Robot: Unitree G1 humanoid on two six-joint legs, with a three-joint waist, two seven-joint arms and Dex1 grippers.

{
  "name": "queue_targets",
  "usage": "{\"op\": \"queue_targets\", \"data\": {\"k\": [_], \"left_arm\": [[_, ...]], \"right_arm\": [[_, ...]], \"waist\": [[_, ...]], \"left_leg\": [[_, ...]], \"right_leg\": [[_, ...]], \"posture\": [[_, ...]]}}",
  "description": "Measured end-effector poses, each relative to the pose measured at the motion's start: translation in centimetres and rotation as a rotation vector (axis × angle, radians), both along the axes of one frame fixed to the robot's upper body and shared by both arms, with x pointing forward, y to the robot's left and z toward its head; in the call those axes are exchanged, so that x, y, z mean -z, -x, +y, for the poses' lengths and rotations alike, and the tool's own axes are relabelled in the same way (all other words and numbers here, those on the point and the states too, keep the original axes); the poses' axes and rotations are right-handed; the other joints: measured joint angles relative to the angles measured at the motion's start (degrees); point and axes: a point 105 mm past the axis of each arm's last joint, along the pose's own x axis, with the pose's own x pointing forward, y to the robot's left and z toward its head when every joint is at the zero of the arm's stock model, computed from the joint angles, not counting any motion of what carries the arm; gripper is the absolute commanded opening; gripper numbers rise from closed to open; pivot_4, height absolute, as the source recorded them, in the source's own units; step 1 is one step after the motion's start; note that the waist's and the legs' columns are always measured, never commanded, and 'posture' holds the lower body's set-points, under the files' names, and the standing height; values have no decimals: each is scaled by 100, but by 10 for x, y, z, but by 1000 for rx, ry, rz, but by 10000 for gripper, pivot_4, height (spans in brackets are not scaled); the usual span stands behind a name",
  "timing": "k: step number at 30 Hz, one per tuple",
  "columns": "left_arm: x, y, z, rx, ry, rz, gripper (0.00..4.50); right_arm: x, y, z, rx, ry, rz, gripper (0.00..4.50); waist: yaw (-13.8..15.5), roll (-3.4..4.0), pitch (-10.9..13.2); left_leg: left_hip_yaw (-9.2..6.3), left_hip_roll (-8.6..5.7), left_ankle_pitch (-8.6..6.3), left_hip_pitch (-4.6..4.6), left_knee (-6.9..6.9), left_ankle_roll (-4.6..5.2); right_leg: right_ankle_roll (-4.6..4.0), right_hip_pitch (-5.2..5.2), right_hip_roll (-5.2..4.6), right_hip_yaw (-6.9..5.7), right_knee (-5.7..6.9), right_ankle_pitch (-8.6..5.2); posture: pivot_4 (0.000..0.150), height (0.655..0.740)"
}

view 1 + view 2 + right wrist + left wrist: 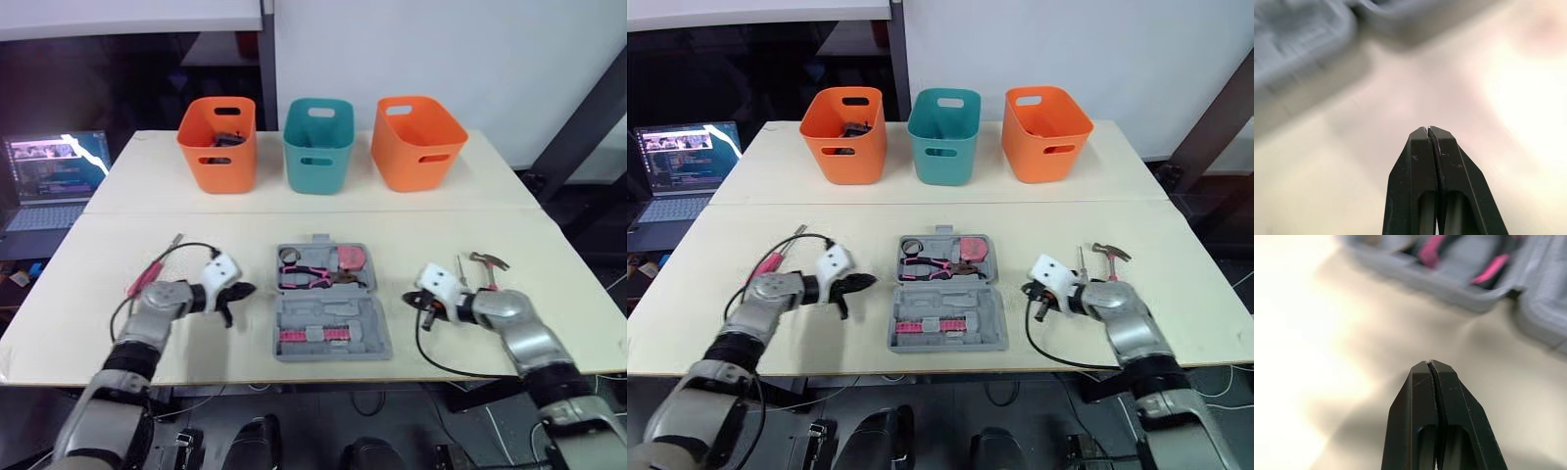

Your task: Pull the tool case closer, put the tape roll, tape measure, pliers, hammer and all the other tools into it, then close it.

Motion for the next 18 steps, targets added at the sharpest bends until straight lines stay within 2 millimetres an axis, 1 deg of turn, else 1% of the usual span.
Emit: {"op": "queue_targets", "data": {"k": [1,3,6,8,9,12,15,18], "left_arm": [[-4,1,9,-23,6,-9,8996],[-13,6,25,-60,29,-35,19257],[-26,13,40,-93,50,-76,35262],[-31,22,58,-137,54,-96,44863],[-33,29,69,-167,56,-103,44984],[-35,47,94,-235,79,-99,44984],[-36,58,110,-302,129,-114,44984],[-38,68,129,-390,155,-137,44984]], "right_arm": [[-5,5,-3,14,-4,-12,9099],[-15,19,-8,54,-53,-32,19297],[-24,42,-14,124,-149,-18,34415],[-33,59,-24,206,-219,-40,44328],[-39,68,-32,265,-255,-65,44731],[-44,97,-51,389,-306,-80,44731],[-47,120,-57,471,-372,-91,44731],[-47,142,-64,552,-399,-108,44731]], "waist": [[0,0,0],[6,0,0],[25,0,0],[19,1,0],[16,0,0],[5,2,-1],[3,4,-2],[1,4,-3]], "left_leg": [[0,0,0,0,-1,0],[-3,1,-2,-1,-4,0],[-3,0,-6,-2,-4,0],[-4,0,-10,-5,-8,-1],[-4,0,-12,-6,-13,-4],[-3,0,-15,0,-32,-9],[-3,2,-16,5,-40,-13],[2,-5,-16,4,-55,-13]], "right_leg": [[0,0,-1,0,0,0],[-1,3,-4,2,-6,0],[-1,9,-10,3,-15,0],[-2,8,-13,3,-24,0],[-2,8,-14,3,-29,0],[-5,1,-18,5,-39,0],[-8,-11,-20,6,-44,0],[-9,-18,-34,8,-58,0]], "posture": [[1500,7400],[1500,7400],[1500,7400],[1500,7400],[1500,7400],[1500,7400],[1500,7400],[1500,7400]]}}
